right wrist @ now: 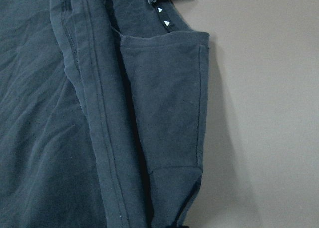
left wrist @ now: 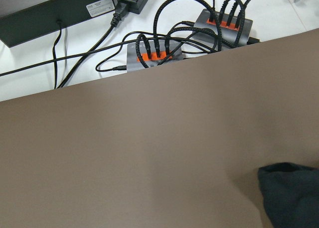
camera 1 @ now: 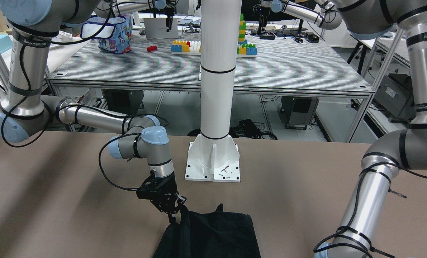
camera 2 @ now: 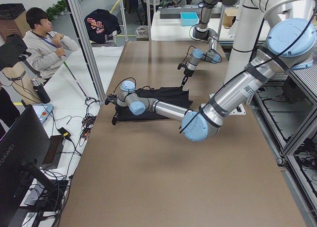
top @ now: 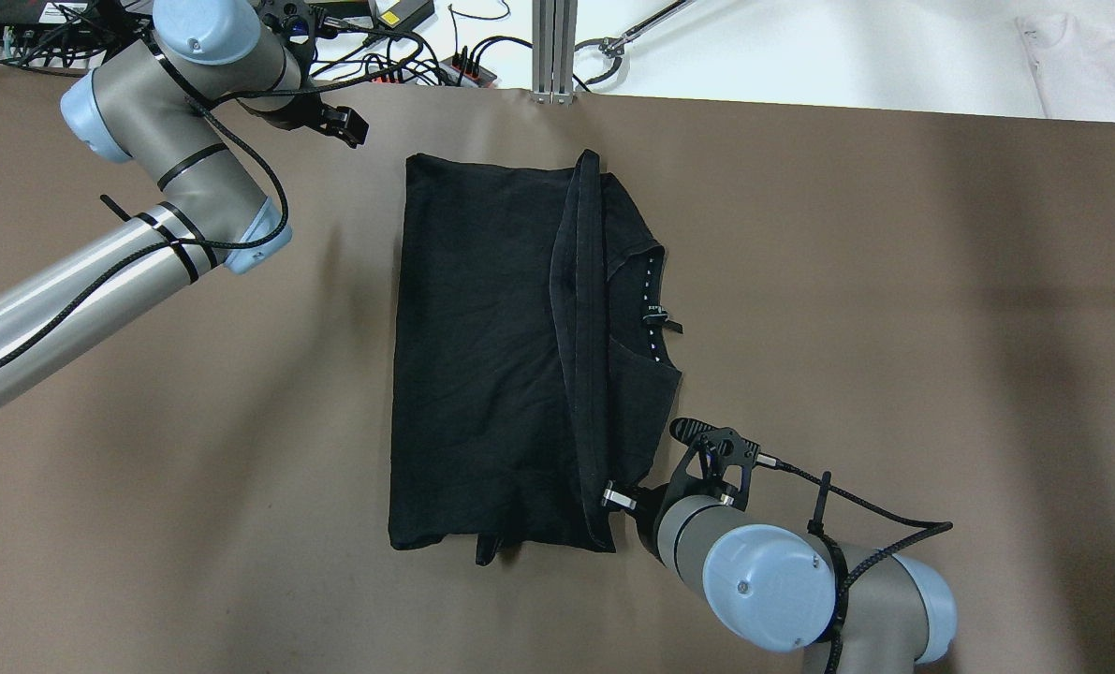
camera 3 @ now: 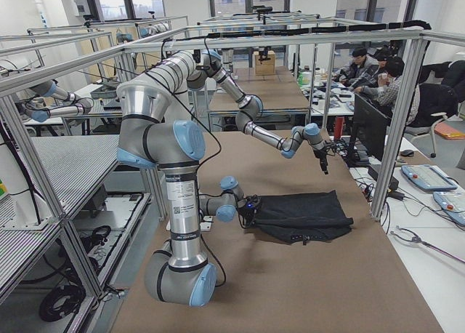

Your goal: Fold clothes

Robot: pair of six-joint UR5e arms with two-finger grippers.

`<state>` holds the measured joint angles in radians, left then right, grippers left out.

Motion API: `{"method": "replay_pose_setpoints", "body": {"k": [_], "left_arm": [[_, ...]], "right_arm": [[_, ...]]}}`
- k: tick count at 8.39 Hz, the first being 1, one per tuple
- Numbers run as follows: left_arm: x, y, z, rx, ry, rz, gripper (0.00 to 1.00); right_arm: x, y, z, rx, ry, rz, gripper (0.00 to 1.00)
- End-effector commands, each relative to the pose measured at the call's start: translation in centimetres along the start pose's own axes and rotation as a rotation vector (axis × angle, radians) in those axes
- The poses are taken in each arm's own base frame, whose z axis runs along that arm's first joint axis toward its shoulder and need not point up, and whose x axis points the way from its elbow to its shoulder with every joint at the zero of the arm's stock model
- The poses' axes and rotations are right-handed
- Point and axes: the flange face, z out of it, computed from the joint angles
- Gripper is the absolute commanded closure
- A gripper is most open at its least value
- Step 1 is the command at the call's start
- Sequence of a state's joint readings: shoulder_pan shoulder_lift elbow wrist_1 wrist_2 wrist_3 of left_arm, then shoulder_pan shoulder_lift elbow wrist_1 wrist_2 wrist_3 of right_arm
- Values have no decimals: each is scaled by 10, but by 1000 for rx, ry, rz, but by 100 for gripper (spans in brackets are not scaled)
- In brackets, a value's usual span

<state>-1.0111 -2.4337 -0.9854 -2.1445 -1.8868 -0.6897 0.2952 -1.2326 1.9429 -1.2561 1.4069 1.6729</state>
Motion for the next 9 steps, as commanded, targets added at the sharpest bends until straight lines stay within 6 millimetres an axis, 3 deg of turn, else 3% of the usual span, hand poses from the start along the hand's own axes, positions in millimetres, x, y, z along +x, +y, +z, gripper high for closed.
{"method": "replay_pose_setpoints", "body": {"k": [1,2,3,5,6,7,8,9], "left_arm": [[1,1,1,-1,1,2,0],[1,1,1,-1,1,2,0],[3,1,0,-1,2,2,0],[3,2,2,-3,2,3,0],[3,2,2,-3,2,3,0],[4,3,2,-4,3,-12,0],[6,4,2,-4,6,-12,0],[9,3,-1,2,11,-11,0]], "right_arm": [[0,14,0,8,-5,-14,100],[-1,10,0,18,-7,-28,16],[3,1,0,32,1,-35,6],[-1,-33,1,75,48,-207,6],[-15,-58,-3,108,98,-259,6],[-31,-71,-5,119,143,-313,6],[-44,-73,0,116,182,-347,6],[-54,-71,21,107,239,-364,6]]}}
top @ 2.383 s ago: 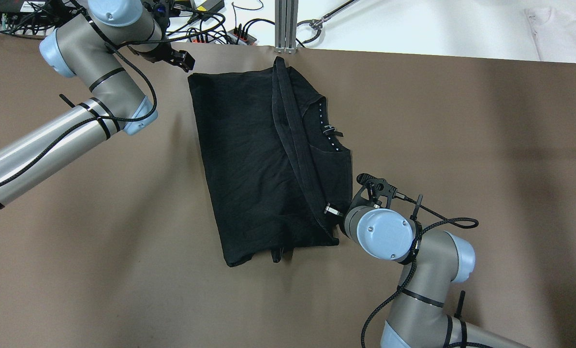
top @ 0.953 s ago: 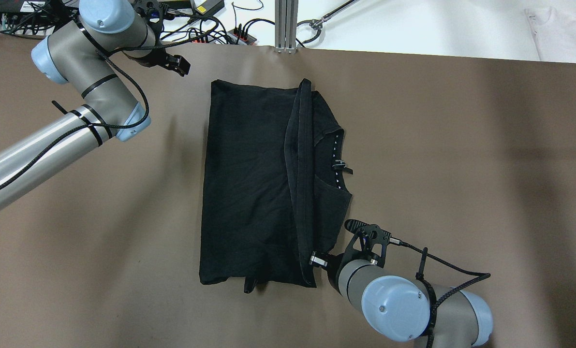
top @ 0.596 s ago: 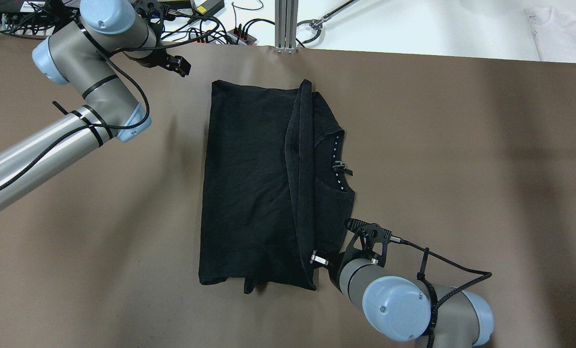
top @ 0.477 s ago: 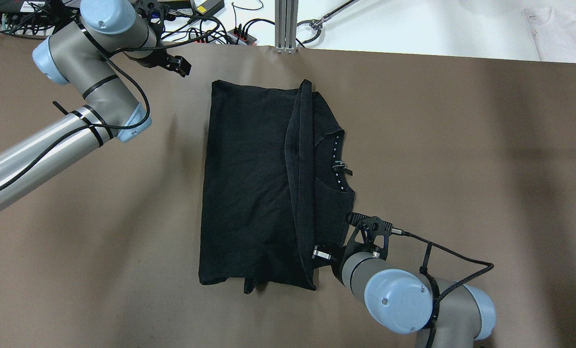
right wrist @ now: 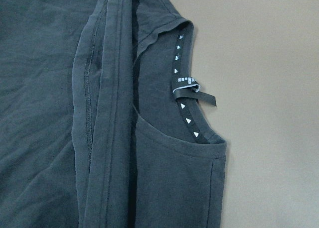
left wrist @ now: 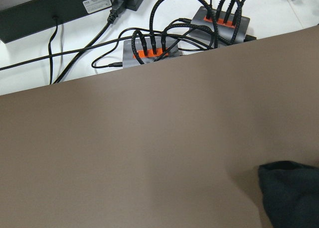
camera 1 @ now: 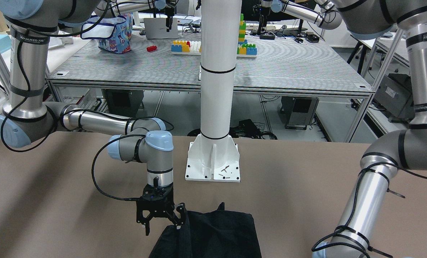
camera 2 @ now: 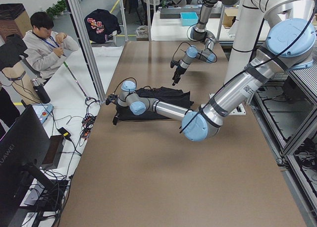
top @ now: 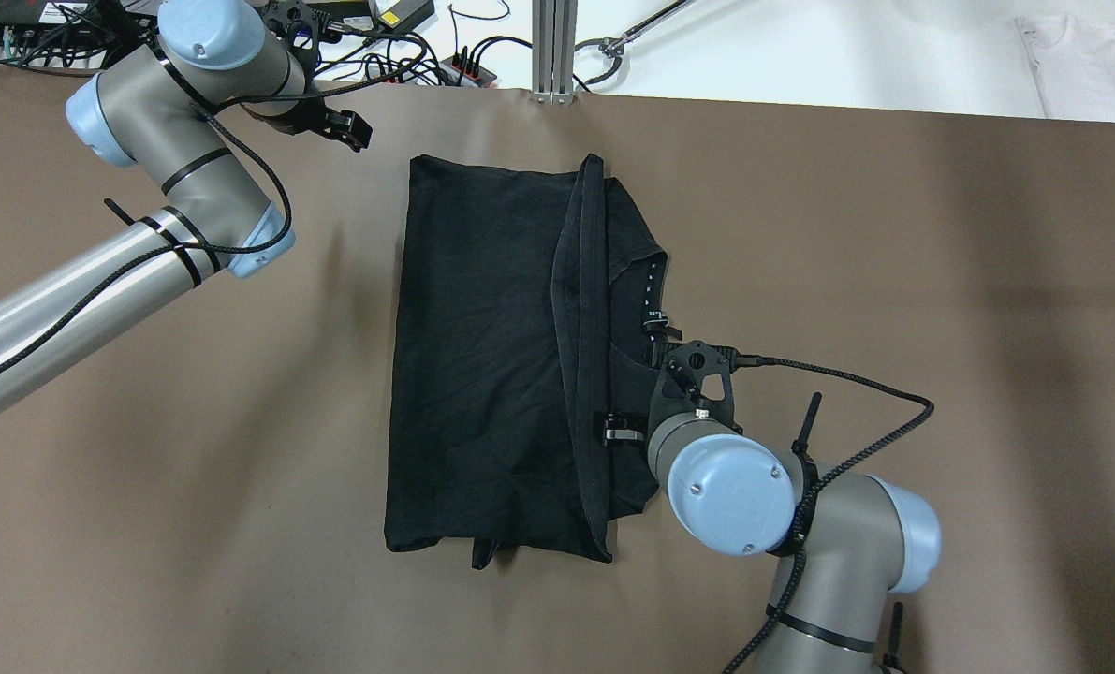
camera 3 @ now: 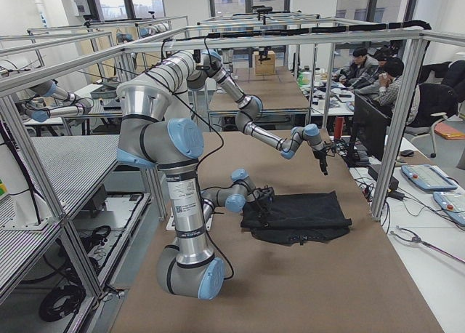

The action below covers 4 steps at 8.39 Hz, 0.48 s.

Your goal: Fold clothes

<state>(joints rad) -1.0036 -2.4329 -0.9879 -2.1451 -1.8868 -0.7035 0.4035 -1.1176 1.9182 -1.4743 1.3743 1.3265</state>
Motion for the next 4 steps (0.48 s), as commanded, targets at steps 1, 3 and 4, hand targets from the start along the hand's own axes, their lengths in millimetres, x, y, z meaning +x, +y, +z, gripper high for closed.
{"method": "replay_pose_setpoints", "body": {"k": [1,3,4], "left_arm": [[2,1,-2,3,4,-4,0],[2,1,-2,3,4,-4,0],[2,1,-2,4,5,-2,0]], "right_arm": [[-42,-13,35,-27,133,-74,6],[-73,-19,61,-42,177,-132,6],[-87,-21,71,-48,191,-145,6]]}}
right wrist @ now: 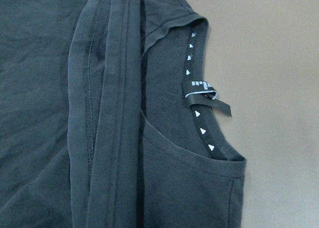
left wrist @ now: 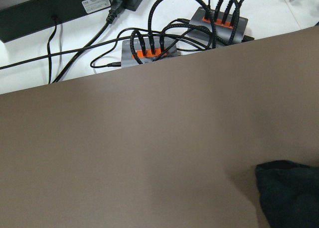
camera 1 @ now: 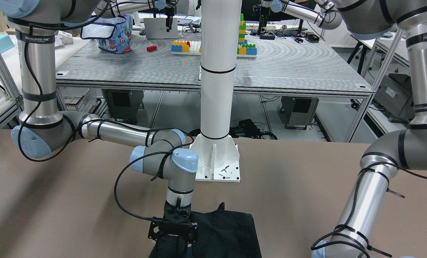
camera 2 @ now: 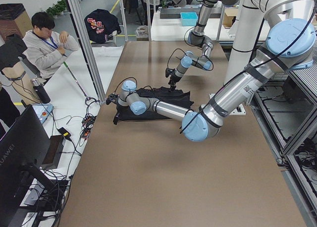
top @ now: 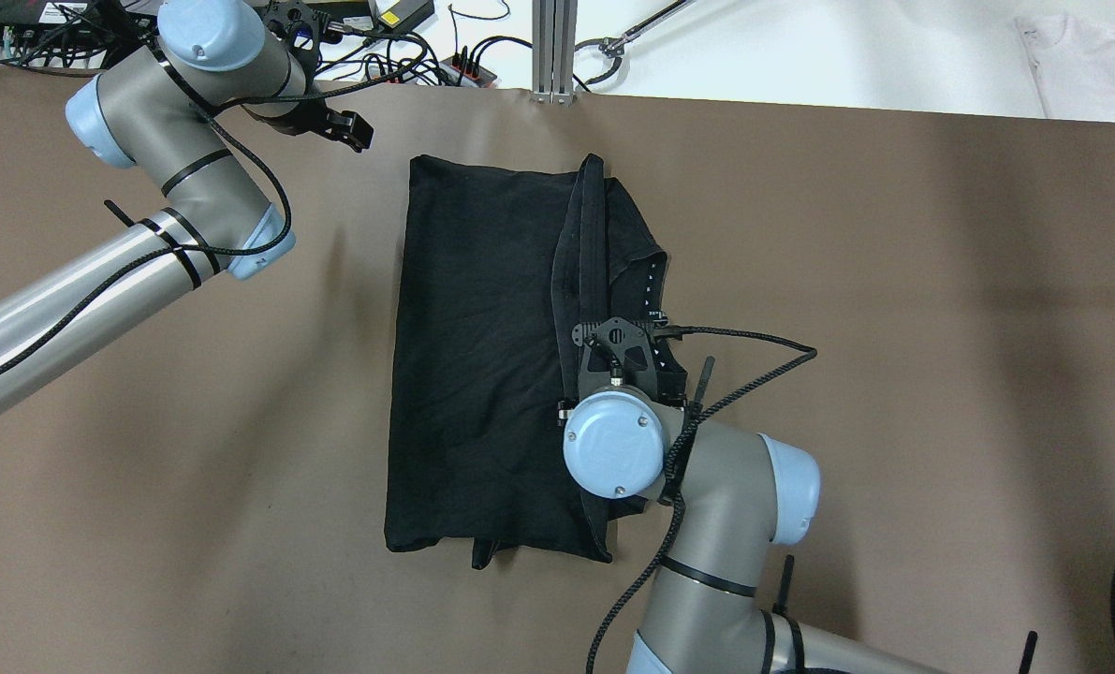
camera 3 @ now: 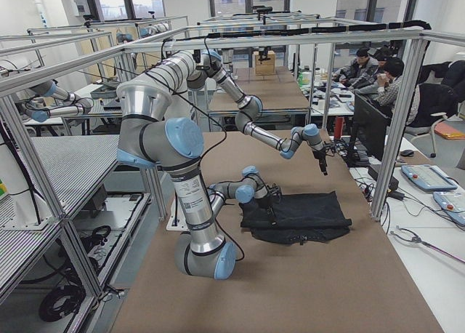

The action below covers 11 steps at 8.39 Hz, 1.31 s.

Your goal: Fold clothes

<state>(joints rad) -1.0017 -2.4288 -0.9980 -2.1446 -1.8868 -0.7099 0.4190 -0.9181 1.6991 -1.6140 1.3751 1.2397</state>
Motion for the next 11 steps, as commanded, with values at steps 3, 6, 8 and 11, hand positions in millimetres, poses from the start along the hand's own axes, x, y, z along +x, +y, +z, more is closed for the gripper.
{"method": "replay_pose_setpoints", "body": {"k": [3,6,8,11], "left_arm": [[-3,3,2,-2,-2,0,0],[-3,8,3,-5,0,3,0],[-3,8,3,-5,0,3,0],[-3,8,3,-4,-1,3,0]], "right_arm": [[-51,-18,24,-17,53,-53,6],[-42,-18,52,-36,109,-137,6],[-33,-24,59,-44,141,-185,6],[14,-51,79,-123,171,-232,6]]}}
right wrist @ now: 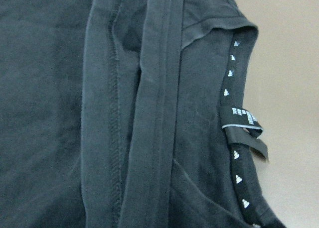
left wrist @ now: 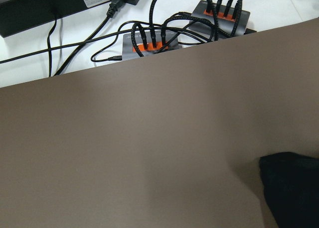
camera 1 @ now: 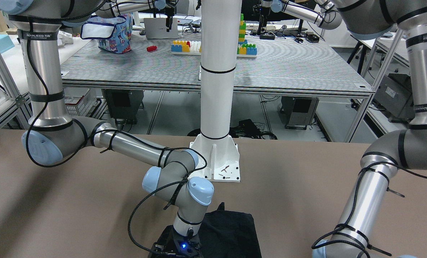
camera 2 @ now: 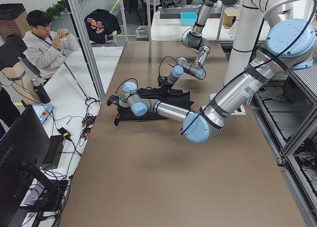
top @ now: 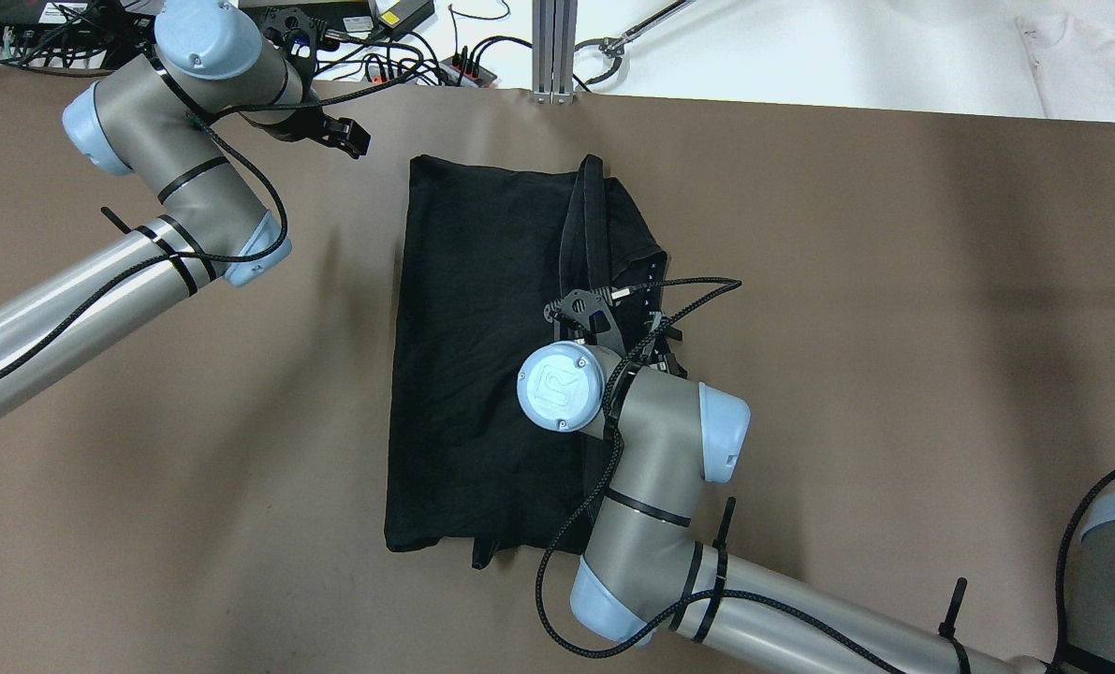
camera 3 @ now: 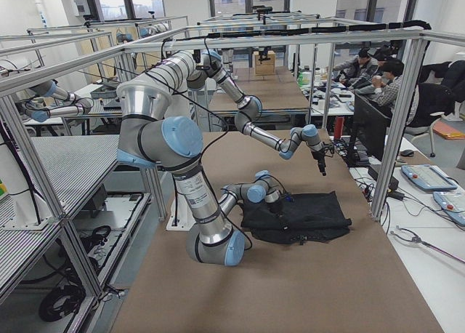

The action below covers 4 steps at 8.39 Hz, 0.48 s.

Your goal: Fold clothes

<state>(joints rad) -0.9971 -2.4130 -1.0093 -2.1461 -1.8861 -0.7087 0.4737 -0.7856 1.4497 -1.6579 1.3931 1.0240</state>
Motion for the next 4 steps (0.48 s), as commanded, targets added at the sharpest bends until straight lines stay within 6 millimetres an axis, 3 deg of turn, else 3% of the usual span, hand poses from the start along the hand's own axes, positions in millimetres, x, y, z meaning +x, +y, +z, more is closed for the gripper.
{"method": "replay_pose_setpoints", "body": {"k": [1,3,4], "left_arm": [[1,1,1,0,0,-1,0],[0,1,1,0,0,-16,0],[0,2,1,0,0,-16,0]], "right_arm": [[62,-16,31,-90,3,-57,6],[93,-2,46,-85,-2,-80,6],[88,-8,21,-57,-46,-74,6]]}}
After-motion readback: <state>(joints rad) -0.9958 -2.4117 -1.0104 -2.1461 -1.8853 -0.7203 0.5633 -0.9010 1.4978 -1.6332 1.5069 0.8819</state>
